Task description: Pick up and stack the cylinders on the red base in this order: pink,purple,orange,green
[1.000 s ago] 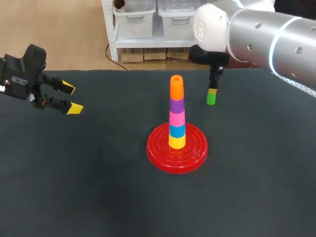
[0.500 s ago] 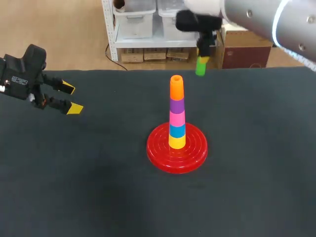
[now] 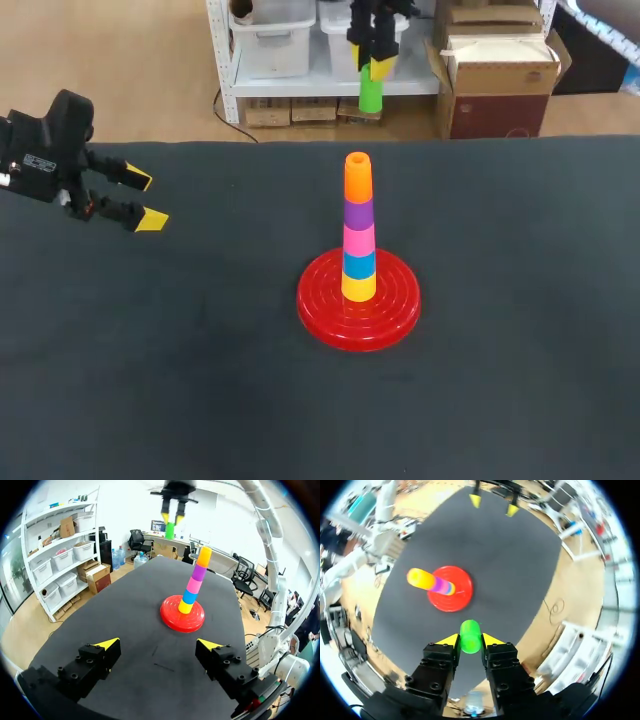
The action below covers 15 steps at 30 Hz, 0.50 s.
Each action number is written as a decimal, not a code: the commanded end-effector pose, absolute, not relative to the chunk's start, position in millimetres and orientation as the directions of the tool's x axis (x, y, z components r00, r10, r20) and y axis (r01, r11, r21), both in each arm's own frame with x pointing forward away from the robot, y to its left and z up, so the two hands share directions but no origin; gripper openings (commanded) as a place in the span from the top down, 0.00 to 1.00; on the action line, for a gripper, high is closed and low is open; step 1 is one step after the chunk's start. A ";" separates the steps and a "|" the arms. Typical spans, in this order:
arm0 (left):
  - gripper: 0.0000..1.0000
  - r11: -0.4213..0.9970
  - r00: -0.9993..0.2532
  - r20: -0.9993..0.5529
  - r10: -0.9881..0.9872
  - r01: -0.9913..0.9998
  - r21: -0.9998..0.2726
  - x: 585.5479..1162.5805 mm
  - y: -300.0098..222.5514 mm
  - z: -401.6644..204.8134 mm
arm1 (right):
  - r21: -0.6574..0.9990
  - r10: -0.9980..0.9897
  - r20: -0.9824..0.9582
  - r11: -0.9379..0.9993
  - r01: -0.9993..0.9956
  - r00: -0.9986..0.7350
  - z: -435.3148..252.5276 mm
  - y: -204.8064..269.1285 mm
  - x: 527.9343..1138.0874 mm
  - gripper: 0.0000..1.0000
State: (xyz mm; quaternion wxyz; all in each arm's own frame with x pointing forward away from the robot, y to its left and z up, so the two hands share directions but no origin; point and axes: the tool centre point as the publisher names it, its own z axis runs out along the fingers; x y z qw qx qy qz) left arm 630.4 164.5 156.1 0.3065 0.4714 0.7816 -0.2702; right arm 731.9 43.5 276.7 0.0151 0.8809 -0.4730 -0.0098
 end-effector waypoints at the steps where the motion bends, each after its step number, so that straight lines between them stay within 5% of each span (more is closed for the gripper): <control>1: 0.00 0.408 -0.365 -0.736 0.570 0.904 -0.132 630.3 165.5 154.8 | -0.308 -0.829 -0.024 -0.525 -0.793 0.558 286.6 14.5 678.9 1.00; 15: 0.00 0.408 -0.365 -0.736 0.570 0.904 -0.132 630.3 165.5 154.8 | -0.286 -0.846 -0.036 -0.502 -0.816 0.532 286.9 13.0 680.5 1.00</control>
